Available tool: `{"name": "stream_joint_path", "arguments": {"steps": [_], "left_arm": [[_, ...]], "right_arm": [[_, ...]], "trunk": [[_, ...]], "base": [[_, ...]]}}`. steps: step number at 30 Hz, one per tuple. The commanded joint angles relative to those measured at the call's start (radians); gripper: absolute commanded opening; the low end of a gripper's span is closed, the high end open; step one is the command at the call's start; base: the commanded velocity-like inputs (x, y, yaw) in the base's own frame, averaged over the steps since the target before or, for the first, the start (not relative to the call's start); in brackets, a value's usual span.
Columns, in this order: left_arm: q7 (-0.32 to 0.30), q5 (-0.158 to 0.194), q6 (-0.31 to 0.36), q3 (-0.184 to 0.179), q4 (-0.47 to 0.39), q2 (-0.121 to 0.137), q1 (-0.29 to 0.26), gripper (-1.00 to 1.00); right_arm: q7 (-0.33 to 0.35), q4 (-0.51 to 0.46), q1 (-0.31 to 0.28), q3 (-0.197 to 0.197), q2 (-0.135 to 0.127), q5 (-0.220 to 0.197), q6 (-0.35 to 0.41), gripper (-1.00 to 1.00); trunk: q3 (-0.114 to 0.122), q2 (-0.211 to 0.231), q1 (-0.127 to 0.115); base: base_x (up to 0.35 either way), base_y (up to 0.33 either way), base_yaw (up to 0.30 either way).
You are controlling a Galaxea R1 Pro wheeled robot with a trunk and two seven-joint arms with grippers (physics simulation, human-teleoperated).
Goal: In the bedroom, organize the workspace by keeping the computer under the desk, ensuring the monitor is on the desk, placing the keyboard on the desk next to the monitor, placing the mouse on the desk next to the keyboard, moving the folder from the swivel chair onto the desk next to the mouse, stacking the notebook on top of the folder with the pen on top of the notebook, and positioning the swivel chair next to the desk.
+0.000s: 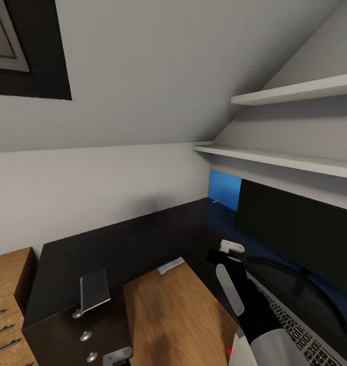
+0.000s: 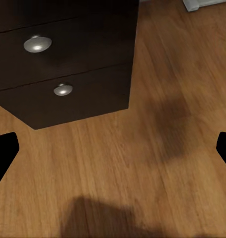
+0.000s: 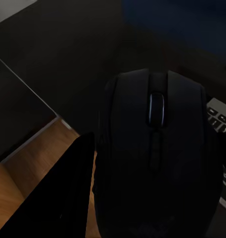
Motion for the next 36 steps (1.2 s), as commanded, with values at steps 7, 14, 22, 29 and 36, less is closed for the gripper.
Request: {"name": "stream_joint_path", "arguments": {"steps": [7, 14, 22, 29, 36], "left_arm": [[0.005, 0.009, -0.007, -0.007, -0.001, -0.006, -0.002, 1.00], [0.005, 0.009, -0.007, -0.006, -0.001, -0.007, -0.002, 1.00], [0.004, -0.002, -0.013, -0.007, -0.105, -0.010, -0.002, 1.00], [0.018, -0.005, 0.129, 0.052, -0.335, -0.013, -0.002, 1.00], [0.022, -0.006, 0.367, 0.247, -0.534, -0.050, -0.003, 1.00]], "right_arm": [[-0.009, -0.011, -0.001, 0.003, 0.001, -0.012, 0.001, -1.00], [-0.009, -0.010, -0.001, 0.001, -0.001, -0.010, 0.001, -1.00], [-0.009, -0.010, -0.001, -0.002, -0.004, -0.009, 0.001, -1.00], [-0.011, -0.011, -0.001, -0.005, -0.010, -0.008, 0.004, -1.00], [-0.011, -0.011, -0.001, -0.005, -0.024, -0.008, 0.001, -1.00]], "trunk": [[-0.002, -0.001, 0.000], [-0.005, -0.001, 0.000], [-0.016, -0.001, 0.000], [-0.027, -0.001, 0.000], [-0.038, -0.001, 0.000]], "base": [[0.000, 0.000, 0.000], [0.000, 0.000, 0.000], [0.000, 0.000, 0.000], [0.000, 0.000, 0.000], [0.000, 0.000, 0.000]]}}
